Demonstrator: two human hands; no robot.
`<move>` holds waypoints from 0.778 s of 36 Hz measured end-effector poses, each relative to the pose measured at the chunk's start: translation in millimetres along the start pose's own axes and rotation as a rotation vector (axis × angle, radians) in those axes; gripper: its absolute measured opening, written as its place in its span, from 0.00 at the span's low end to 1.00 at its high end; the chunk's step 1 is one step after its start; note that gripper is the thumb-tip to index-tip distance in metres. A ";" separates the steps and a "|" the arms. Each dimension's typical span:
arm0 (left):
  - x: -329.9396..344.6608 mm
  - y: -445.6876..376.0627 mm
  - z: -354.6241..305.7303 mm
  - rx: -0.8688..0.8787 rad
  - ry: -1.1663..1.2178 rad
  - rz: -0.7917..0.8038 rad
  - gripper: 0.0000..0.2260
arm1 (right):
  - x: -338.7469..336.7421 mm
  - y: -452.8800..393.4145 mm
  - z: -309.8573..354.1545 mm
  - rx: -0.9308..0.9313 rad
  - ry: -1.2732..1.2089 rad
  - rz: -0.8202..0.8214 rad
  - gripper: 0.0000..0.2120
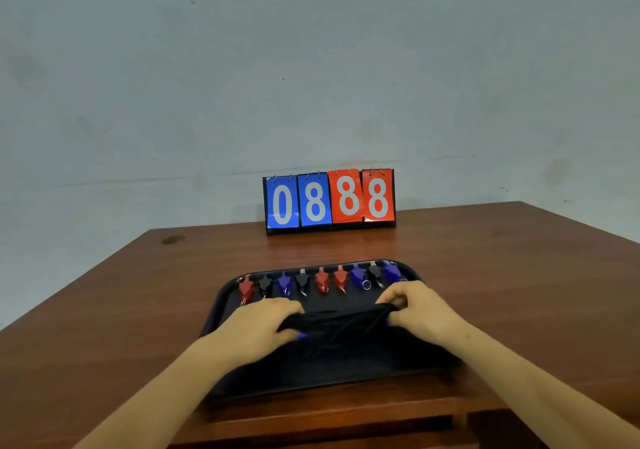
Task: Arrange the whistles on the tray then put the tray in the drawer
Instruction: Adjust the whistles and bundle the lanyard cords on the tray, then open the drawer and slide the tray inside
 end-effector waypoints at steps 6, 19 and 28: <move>-1.8 -3.5 10.5 -0.072 0.218 0.008 0.09 | -0.8 -0.1 3.1 -0.008 0.121 -0.016 0.10; -21.9 41.2 30.8 -0.201 0.325 -0.028 0.29 | 3.6 20.5 7.2 -0.104 0.193 0.064 0.30; -18.8 103.1 -7.3 0.046 0.167 -0.425 0.10 | 14.5 62.5 23.8 -0.418 0.146 -0.269 0.22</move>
Point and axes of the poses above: each hand's wrist, its own y-axis away from the middle knuckle, its own x-axis out of the palm, z = x × y, the point moved 4 cm from there along -y, towards the middle knuckle, and after that the axes turned 4 degrees about -z, right-handed, at the moved point
